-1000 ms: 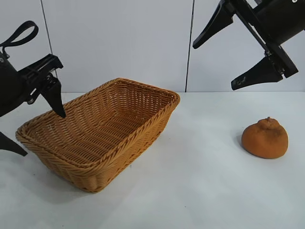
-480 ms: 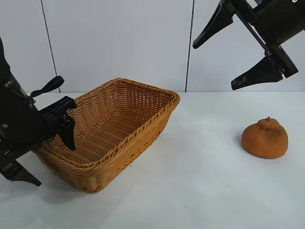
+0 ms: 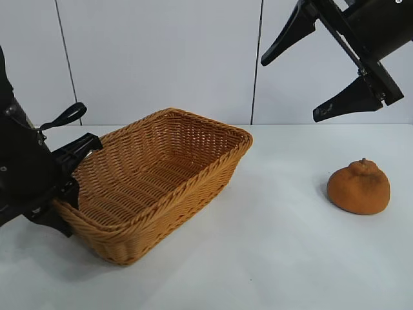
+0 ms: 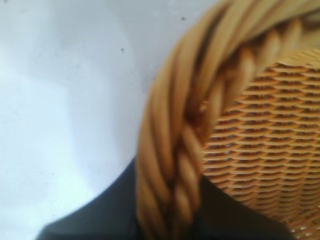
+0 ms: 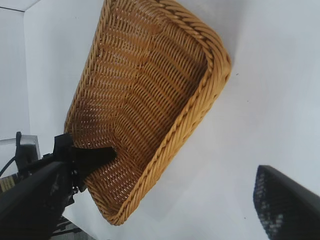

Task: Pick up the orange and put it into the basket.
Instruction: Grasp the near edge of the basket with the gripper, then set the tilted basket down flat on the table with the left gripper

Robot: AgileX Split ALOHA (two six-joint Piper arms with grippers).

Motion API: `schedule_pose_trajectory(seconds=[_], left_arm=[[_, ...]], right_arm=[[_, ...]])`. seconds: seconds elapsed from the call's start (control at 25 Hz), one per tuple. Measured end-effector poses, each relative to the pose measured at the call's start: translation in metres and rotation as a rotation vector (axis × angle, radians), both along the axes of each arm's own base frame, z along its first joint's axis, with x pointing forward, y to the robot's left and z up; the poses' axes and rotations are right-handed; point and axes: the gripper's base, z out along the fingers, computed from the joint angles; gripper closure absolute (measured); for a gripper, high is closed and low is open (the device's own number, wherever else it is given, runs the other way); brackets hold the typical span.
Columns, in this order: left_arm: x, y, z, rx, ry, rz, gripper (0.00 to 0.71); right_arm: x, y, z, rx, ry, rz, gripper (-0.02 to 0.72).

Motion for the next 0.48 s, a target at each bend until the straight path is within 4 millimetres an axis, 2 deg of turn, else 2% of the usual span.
schedule_pose_trajectory(seconds=[0.2, 0.36, 0.48], left_arm=[[0.018, 0.006, 0.019, 0.018, -0.020, -0.070, 0.625], [0.046, 0.017, 0.045, 0.036, -0.092, -0.175, 0.625], [0.075, 0.023, 0.050, 0.063, -0.068, -0.364, 0.625]], right_arm=[[0.000, 0.000, 0.000, -0.001, -0.003, -0.003, 0.010], [0.001, 0.000, 0.000, -0.002, -0.006, -0.006, 0.010], [0.001, 0.000, 0.000, -0.002, -0.008, -0.009, 0.010]])
